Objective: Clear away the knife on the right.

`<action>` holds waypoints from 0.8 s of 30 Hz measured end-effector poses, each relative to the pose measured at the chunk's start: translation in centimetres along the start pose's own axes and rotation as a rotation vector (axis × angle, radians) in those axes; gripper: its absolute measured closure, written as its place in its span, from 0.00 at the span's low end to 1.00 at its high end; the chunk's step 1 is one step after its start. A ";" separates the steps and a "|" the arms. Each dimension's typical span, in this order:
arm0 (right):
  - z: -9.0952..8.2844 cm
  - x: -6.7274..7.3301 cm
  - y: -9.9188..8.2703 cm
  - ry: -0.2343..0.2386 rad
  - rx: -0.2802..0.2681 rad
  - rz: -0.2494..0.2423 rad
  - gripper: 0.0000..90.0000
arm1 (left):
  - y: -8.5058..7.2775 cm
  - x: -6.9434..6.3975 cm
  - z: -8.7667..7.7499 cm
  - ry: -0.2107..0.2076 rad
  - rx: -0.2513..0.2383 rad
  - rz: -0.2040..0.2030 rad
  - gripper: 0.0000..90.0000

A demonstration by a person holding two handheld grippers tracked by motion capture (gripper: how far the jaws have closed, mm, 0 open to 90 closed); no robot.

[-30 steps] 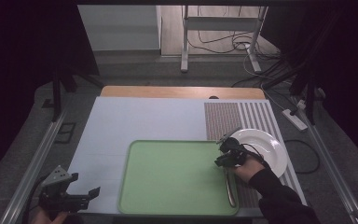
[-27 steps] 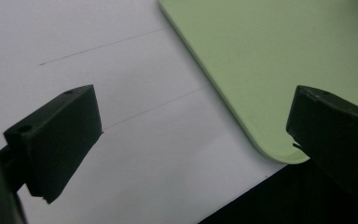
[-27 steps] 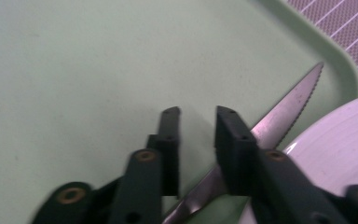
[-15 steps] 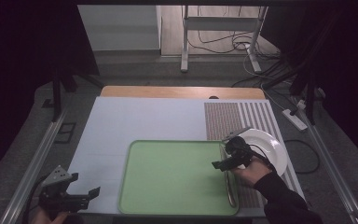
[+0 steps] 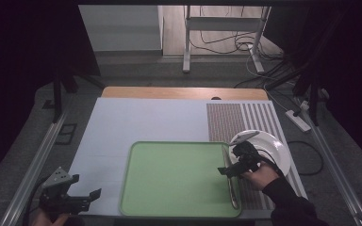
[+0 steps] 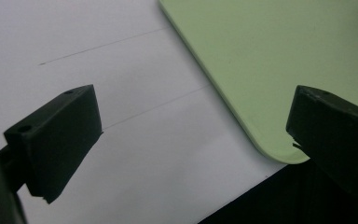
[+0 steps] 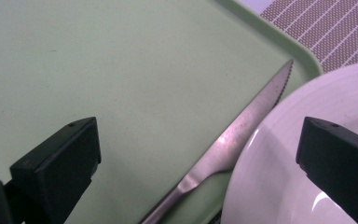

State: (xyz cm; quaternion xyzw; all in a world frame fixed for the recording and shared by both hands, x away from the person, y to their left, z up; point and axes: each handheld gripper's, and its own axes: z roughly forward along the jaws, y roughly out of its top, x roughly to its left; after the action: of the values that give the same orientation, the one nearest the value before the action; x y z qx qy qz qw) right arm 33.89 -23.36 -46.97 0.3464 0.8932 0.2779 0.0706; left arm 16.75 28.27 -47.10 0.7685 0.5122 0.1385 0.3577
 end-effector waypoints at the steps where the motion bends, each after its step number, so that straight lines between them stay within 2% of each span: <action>1: -0.2 0.0 -0.1 0.001 -0.002 0.006 0.00 | 0.0 0.0 0.0 0.000 0.000 0.000 0.03; 16: -3.0 -0.4 -2.6 -0.035 -0.079 0.058 0.00 | 0.0 0.0 0.0 -0.001 -0.003 -0.001 0.03; 24: -4.4 -0.6 -4.2 -0.054 -0.101 0.093 0.00 | 0.0 0.0 0.0 0.000 -0.004 -0.001 0.03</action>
State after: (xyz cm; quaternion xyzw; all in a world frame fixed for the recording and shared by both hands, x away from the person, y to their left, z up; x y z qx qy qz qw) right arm 30.51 -28.21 -45.64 0.3910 0.8587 0.3162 0.0989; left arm 16.73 28.30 -47.09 0.7676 0.5123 0.1393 0.3590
